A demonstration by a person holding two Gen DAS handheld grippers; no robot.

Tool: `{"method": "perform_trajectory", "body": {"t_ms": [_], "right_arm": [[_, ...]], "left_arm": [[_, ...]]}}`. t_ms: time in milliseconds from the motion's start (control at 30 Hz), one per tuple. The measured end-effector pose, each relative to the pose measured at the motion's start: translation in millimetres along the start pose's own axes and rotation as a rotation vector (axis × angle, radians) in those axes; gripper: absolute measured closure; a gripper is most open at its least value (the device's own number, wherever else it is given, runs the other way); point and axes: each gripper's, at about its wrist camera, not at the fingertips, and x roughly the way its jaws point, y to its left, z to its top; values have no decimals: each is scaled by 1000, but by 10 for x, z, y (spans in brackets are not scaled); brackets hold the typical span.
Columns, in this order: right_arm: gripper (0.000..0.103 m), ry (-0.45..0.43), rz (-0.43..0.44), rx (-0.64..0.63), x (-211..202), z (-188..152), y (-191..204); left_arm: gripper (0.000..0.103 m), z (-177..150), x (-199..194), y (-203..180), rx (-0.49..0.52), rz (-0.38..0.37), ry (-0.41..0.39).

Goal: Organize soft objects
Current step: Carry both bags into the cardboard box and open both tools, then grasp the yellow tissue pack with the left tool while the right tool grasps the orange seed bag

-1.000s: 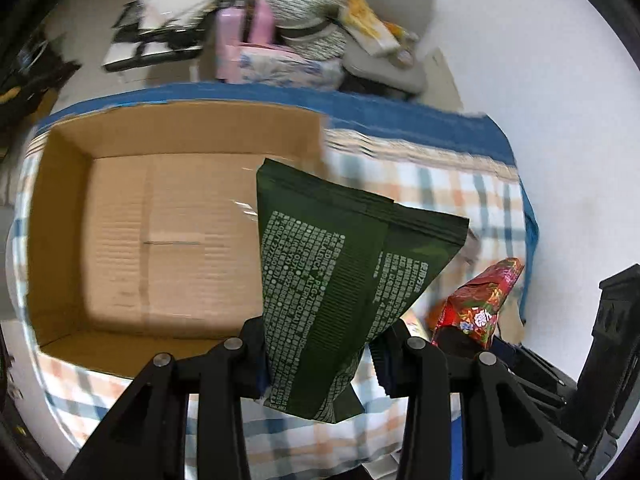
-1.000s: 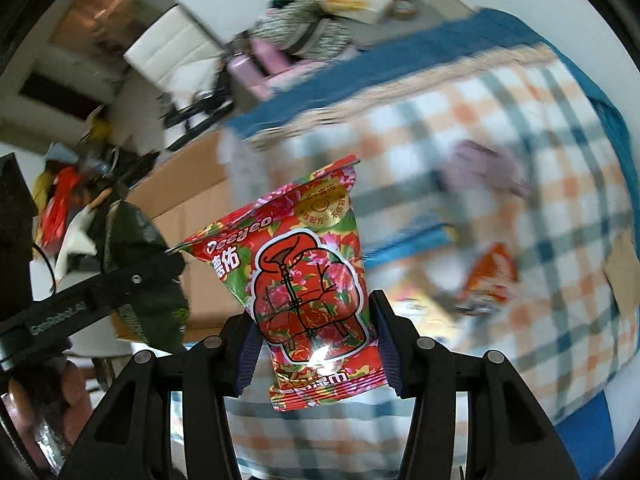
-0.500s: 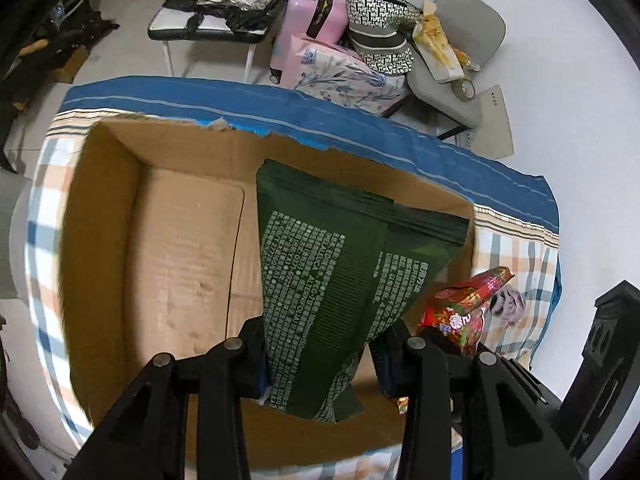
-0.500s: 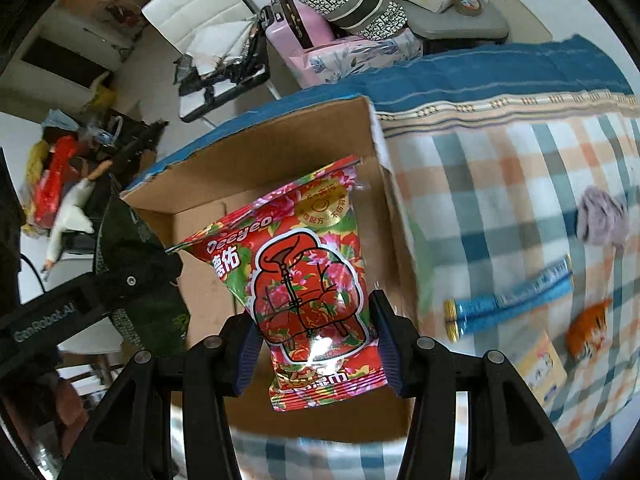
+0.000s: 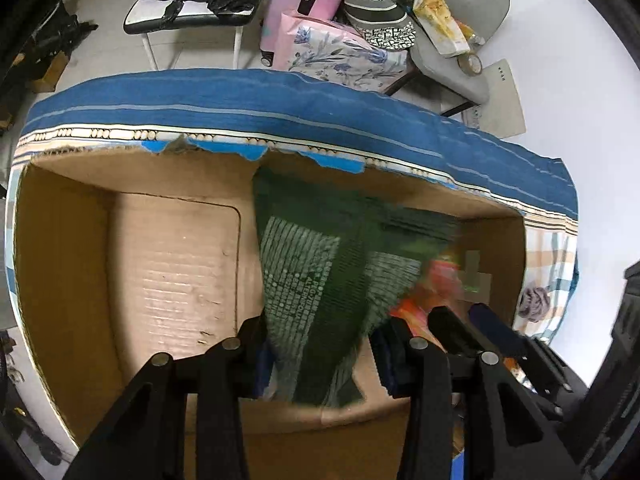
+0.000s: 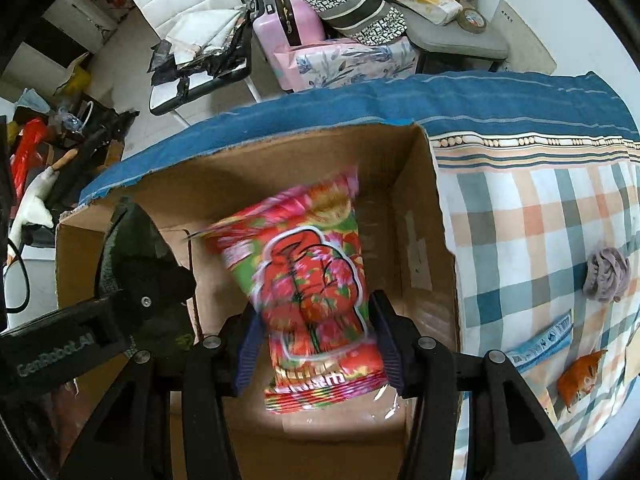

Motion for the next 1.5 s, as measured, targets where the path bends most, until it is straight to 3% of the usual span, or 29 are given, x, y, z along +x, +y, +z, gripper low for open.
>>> {"method": "perform_trajectory", "body": {"t_ms": [100,167,233,267,333,500,900,1500], "right_arm": [[46,-15,-3,-1,-17,28,-4],[39,-20,-6,-7,-48,38,2],[34,-23,-13,-9,-91,26,-8],[26,-24,-13,-11,-105,21,-10],[15,-27,-14,-14,-150,-20,-28],[0,-25,-27,-46,-226,-186,-42],[0,-108,-83,-132,-762,-760,33],[0,-239,17,-152,-1793,-1472,-50]], "left_arm": [[41,18,-27,17,11,49,-22],[22,-2,-57,20,23,87,-32],[14,-31,-117,13,45,135,-66],[13,-59,-158,10,58,156,-82],[11,-124,-229,18,67,169,-107],[6,-349,-395,55,76,186,-156],[6,-1071,-875,62,84,268,-296],[6,-1918,-1598,-266,101,312,-435]]}}
